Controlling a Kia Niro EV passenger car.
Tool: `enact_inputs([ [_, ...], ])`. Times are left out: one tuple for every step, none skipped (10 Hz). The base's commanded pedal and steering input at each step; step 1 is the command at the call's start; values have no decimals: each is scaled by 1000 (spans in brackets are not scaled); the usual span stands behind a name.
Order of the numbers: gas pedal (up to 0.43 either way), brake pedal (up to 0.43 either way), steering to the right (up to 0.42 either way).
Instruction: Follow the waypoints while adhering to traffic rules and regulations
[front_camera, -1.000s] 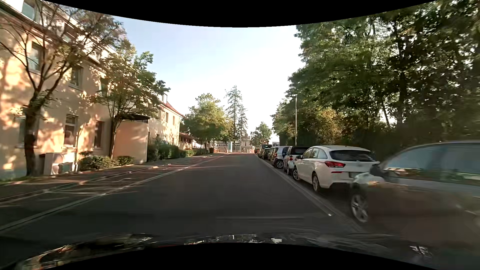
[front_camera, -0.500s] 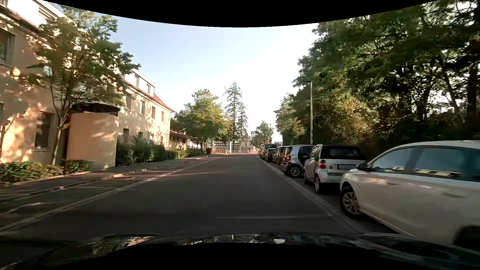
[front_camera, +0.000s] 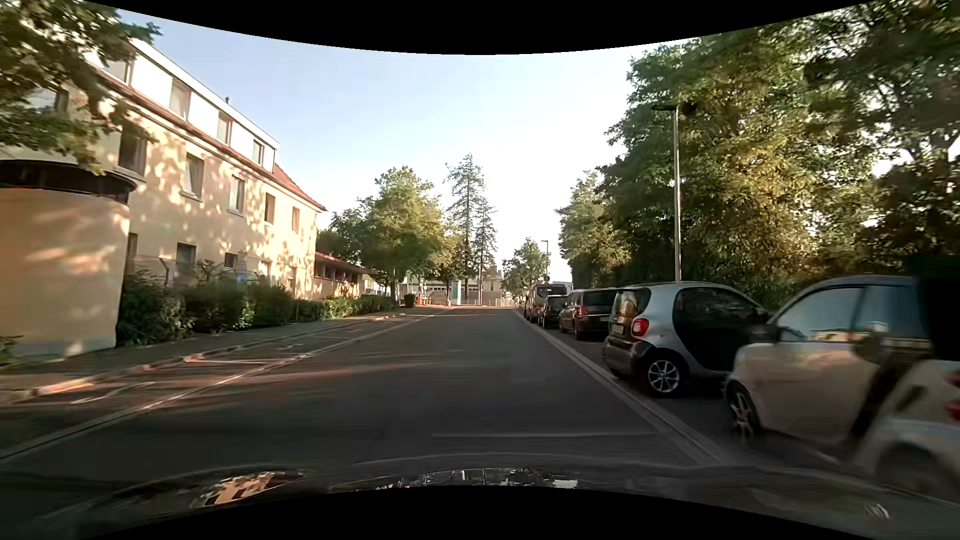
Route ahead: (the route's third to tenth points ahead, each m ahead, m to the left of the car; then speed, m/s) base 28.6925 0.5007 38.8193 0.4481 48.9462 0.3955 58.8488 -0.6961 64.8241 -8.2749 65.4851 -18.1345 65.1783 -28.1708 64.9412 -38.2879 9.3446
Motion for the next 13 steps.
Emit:
enact_inputs([
  [0,0,2],
  [0,0,2],
  [0,0,2],
  [0,0,2],
  [0,0,2],
  [0,0,2],
  [0,0,2],
  [0,0,2],
  [0,0,2],
  [0,0,2],
  [0,0,2],
  [0,0,2],
  [0,0,2],
])
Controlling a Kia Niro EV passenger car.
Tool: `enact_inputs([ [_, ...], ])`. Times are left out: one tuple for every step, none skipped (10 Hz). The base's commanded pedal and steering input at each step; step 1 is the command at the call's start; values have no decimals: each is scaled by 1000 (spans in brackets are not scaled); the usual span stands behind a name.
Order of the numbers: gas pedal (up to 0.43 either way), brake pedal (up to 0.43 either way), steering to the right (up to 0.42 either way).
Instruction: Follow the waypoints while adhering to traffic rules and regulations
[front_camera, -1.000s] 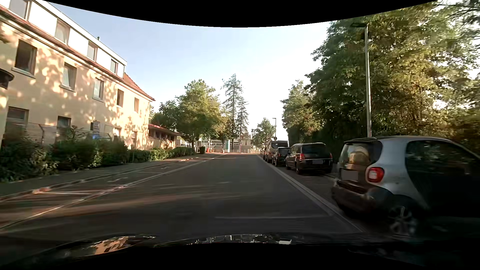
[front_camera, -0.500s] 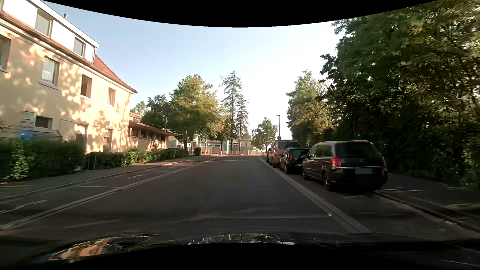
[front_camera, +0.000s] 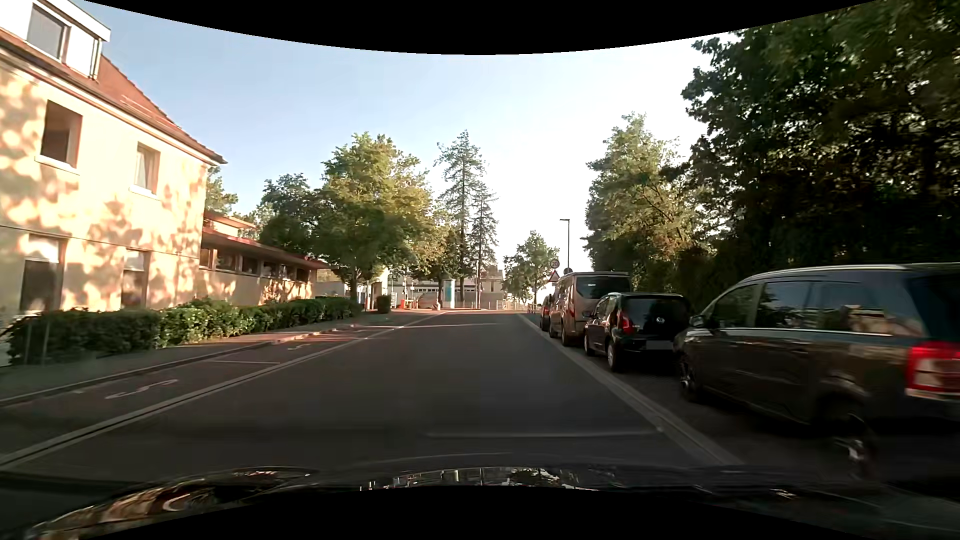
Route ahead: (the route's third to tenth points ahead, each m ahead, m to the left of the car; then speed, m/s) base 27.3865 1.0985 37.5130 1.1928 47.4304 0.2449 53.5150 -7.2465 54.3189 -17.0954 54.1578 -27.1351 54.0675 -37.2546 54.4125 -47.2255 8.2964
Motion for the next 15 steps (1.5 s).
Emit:
enact_inputs([
  [0,0,2],
  [0,0,2],
  [0,0,2],
  [0,0,2],
  [0,0,2],
  [0,0,2],
  [0,0,2],
  [0,0,2],
  [0,0,2],
  [0,0,2],
  [0,0,2],
  [0,0,2],
  [0,0,2],
  [0,0,2],
  [0,0,3],
])
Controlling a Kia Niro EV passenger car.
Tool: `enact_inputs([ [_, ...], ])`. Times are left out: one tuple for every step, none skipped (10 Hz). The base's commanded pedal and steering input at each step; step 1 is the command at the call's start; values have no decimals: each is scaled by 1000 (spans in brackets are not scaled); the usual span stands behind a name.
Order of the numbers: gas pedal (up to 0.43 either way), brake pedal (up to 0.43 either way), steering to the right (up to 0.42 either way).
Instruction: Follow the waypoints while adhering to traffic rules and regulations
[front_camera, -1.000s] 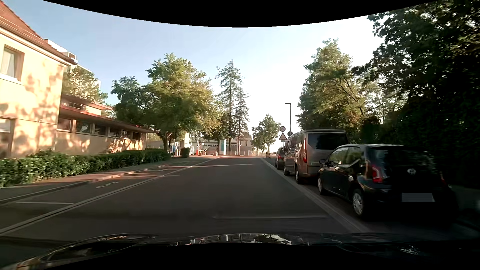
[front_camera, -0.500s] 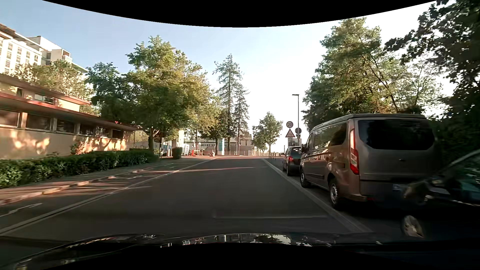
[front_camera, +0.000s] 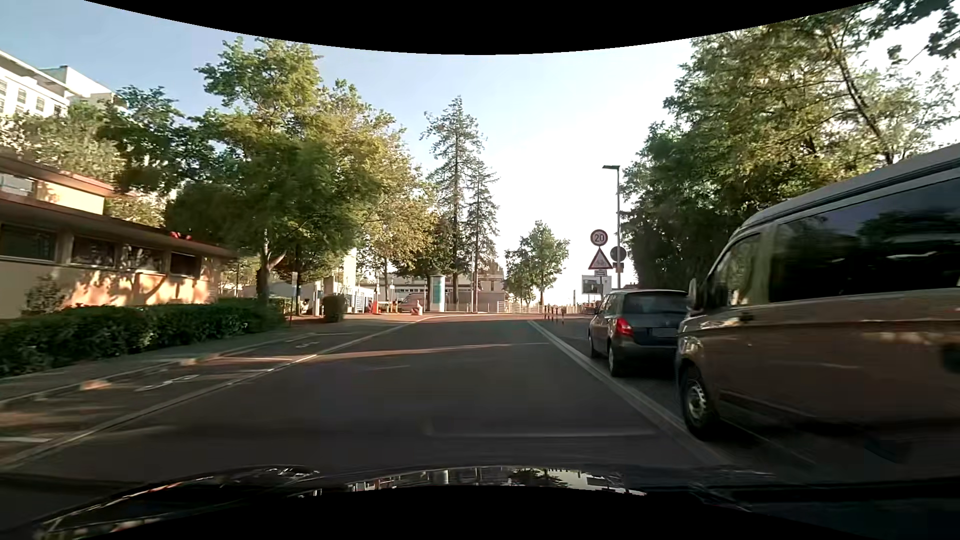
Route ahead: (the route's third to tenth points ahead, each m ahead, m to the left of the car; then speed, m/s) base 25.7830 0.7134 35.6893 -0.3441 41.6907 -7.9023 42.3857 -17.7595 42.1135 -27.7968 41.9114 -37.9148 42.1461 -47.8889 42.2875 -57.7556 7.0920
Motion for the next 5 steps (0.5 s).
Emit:
enact_inputs([
  [0,0,3],
  [0,0,4],
  [0,0,5],
  [0,0,6],
  [0,0,6],
])
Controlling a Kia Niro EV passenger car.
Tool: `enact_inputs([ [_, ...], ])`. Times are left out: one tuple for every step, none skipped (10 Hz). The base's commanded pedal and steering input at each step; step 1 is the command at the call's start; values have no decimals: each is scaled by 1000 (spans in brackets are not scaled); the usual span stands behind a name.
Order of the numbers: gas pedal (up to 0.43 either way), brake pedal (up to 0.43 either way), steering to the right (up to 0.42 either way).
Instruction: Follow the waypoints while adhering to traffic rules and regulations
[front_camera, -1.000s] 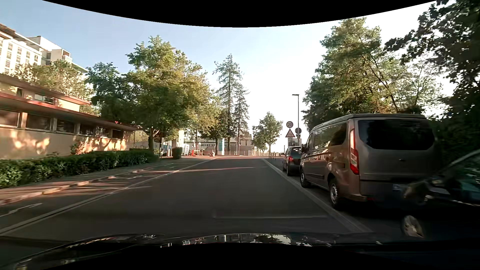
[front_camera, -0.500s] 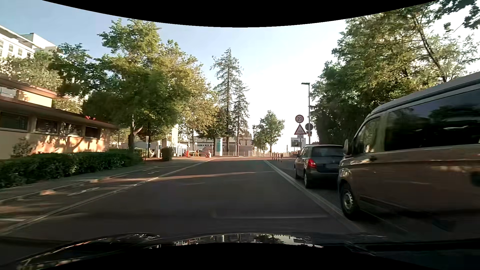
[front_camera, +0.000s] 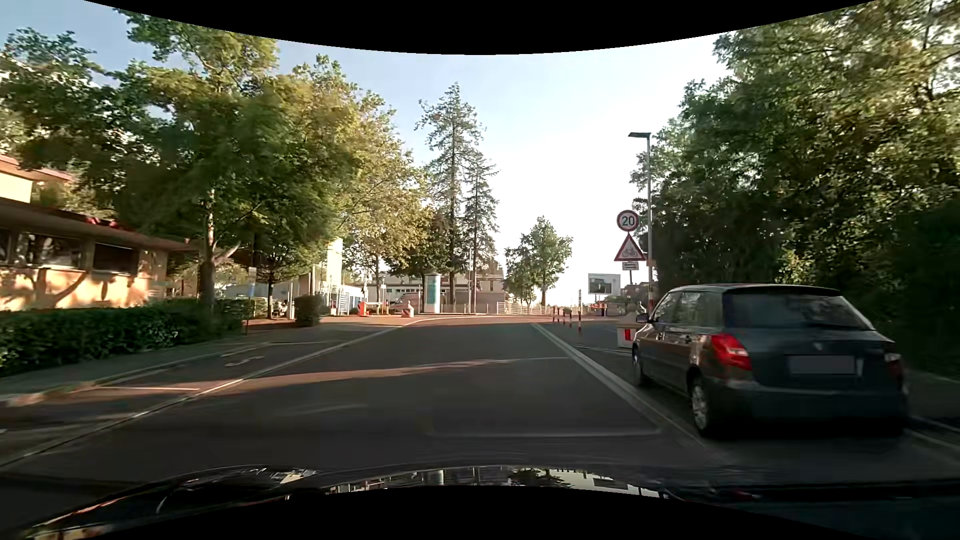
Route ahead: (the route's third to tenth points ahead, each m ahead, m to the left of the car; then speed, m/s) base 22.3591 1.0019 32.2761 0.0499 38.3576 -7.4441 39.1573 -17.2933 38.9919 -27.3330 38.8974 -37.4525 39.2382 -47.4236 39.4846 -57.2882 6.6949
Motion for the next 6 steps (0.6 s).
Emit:
enact_inputs([
  [0,0,6],
  [0,0,6],
  [0,0,6],
  [0,0,6],
  [0,0,6],
  [8,0,6],
])
